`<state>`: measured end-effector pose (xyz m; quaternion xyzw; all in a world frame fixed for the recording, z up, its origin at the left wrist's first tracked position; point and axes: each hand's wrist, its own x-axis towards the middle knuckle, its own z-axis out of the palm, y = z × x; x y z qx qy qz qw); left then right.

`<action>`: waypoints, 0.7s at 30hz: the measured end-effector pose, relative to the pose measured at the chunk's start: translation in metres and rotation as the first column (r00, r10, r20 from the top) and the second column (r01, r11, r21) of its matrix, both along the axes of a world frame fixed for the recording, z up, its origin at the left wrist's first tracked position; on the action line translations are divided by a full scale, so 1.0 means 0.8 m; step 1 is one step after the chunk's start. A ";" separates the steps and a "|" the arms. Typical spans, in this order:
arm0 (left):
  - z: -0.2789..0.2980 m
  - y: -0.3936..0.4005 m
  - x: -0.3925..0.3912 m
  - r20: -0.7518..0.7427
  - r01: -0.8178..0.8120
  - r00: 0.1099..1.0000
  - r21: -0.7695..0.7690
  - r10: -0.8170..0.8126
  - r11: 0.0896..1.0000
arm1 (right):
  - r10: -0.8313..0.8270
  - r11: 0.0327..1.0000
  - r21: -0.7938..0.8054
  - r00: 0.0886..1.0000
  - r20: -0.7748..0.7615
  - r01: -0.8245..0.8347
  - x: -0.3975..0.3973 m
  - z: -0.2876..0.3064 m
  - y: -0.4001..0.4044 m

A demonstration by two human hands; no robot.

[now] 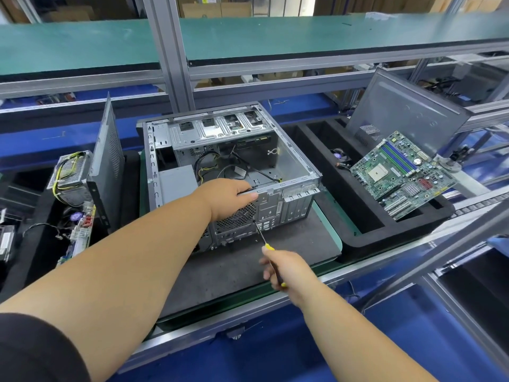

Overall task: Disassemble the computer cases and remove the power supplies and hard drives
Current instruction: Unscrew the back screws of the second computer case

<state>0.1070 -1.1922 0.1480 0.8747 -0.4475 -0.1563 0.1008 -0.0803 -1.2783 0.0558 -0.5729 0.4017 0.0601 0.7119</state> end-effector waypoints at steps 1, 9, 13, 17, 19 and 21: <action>0.001 0.000 0.000 0.002 0.000 1.000 0.002 0.000 1.000 | -0.087 0.952 0.297 0.995 0.044 0.071 -0.003 0.003 -0.002; 0.002 0.000 0.000 0.000 0.003 1.000 0.003 -0.003 1.000 | -0.142 0.881 0.464 0.987 0.071 0.093 -0.001 0.001 -0.001; 0.001 0.000 0.000 -0.006 0.002 1.000 -0.001 -0.002 1.000 | -0.033 0.999 -0.004 0.997 -0.065 0.033 0.009 0.011 0.004; 0.001 0.000 0.000 -0.005 0.000 1.000 0.004 0.000 1.000 | 0.085 0.389 -0.802 0.885 -0.459 -0.453 0.011 0.006 0.014; 0.002 0.000 0.000 -0.007 0.001 1.000 0.003 -0.001 1.000 | 0.041 0.179 -0.838 0.855 -0.516 -0.515 0.012 -0.002 0.022; 0.002 0.000 -0.001 -0.007 0.000 1.000 -0.001 0.000 1.000 | 0.055 0.185 -0.842 0.860 -0.507 -0.508 0.013 -0.008 0.021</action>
